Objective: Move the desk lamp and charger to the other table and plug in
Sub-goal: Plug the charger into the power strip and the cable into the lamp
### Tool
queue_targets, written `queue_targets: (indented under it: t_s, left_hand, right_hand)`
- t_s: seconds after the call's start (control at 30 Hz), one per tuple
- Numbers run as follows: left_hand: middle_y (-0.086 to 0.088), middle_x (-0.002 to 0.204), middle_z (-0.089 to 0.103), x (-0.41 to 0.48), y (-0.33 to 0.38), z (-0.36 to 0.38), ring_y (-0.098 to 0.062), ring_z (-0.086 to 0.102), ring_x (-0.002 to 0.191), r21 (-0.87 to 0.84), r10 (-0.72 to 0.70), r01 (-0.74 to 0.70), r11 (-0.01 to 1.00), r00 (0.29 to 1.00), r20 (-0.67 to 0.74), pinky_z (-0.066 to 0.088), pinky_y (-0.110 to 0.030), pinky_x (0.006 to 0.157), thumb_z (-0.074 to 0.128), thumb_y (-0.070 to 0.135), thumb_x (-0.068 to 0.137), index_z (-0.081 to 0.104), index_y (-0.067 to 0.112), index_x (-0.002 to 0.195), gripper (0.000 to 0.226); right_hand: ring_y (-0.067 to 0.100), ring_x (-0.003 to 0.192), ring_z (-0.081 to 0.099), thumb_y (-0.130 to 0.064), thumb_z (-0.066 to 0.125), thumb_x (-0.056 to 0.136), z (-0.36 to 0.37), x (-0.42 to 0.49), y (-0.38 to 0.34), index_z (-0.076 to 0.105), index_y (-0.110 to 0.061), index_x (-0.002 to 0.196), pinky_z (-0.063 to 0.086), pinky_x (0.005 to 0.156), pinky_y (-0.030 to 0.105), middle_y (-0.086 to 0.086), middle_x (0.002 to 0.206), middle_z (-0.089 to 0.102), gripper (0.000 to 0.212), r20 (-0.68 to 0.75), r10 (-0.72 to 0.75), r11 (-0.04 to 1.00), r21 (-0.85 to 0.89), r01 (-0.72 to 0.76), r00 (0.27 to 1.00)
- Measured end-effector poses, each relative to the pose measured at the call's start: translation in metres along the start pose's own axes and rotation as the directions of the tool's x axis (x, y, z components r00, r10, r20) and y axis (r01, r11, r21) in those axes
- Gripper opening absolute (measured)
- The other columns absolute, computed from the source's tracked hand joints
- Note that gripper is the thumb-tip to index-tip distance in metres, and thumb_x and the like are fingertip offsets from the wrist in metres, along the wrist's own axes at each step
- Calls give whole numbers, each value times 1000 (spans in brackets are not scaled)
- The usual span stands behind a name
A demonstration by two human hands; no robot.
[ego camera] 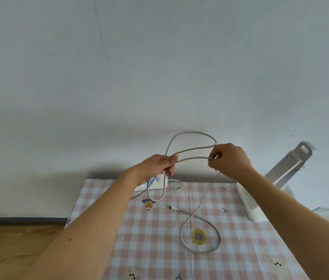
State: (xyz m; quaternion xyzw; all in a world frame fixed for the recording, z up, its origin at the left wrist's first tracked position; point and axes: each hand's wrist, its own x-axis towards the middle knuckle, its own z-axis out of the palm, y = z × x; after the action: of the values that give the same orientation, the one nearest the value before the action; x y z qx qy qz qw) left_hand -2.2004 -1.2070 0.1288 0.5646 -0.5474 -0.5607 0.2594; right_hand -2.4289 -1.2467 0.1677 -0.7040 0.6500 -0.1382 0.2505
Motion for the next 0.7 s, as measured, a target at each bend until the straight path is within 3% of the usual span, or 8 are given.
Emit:
queue_targets:
  t_s: [0.03,0.1,0.17,0.27,0.33,0.43,0.6,0.7]
  left_hand:
    - [1,59,49,-1,-1,0,-16,59,69,-58,-11,12,998,1000,9,49,-37,94,46,50,93,47,16,58,49]
    - [4,54,34,-5,0,-2,-12,45,47,-170,-36,37,985,999,6,57,-31,68,49,53,91,39,18,58,49]
    - [7,50,29,-11,-1,-5,-11,27,41,-106,-55,52,993,998,-29,38,-20,43,51,58,88,33,20,57,52]
    - [9,43,29,-16,-7,-9,-10,22,38,170,-132,134,976,991,-27,23,-18,40,47,64,86,33,19,53,58]
    - [6,45,27,-19,-15,-10,-10,20,38,219,-202,197,956,979,0,20,-18,39,39,69,86,34,18,53,61]
    - [6,47,28,-22,-26,-9,-10,20,39,187,-179,166,968,982,54,21,-19,41,42,66,86,45,16,61,57]
    - [6,48,26,-21,-23,-8,-12,20,43,3,-61,61,998,995,83,23,-20,42,57,72,72,69,21,75,52]
    - [8,44,28,-18,-15,-9,-10,22,40,20,-27,25,999,996,90,23,-19,39,62,65,71,71,24,72,42]
  right_hand:
    - [18,77,63,-17,62,72,3,0,4,66,-26,73,47,68,28,-5,74,69,9,-60,51,998,-28,-53,997]
    - [20,79,61,-17,59,73,6,1,12,64,-26,76,43,67,27,-5,78,67,11,-126,113,993,-32,-118,986]
    - [22,78,61,-18,58,76,8,1,22,63,-26,77,41,66,27,-3,78,66,10,-159,153,987,-15,-157,975]
    - [22,76,61,-27,59,81,9,0,37,64,-26,81,43,66,28,-2,75,66,5,-191,195,980,-6,-199,962]
    - [20,76,61,-31,59,83,11,0,43,64,-29,88,45,68,29,-6,78,66,7,-166,180,983,-12,-184,970]
    - [17,83,62,-22,62,82,18,-3,44,61,-32,104,45,74,30,-13,88,64,25,-87,119,991,-45,-123,989]
    - [21,101,61,-3,54,75,21,-4,31,53,-29,125,52,82,34,-5,117,63,57,78,60,985,-168,-46,995]
    - [19,115,55,-2,58,73,17,-5,13,48,-28,133,46,91,29,-1,132,56,66,26,-176,984,4,176,984]
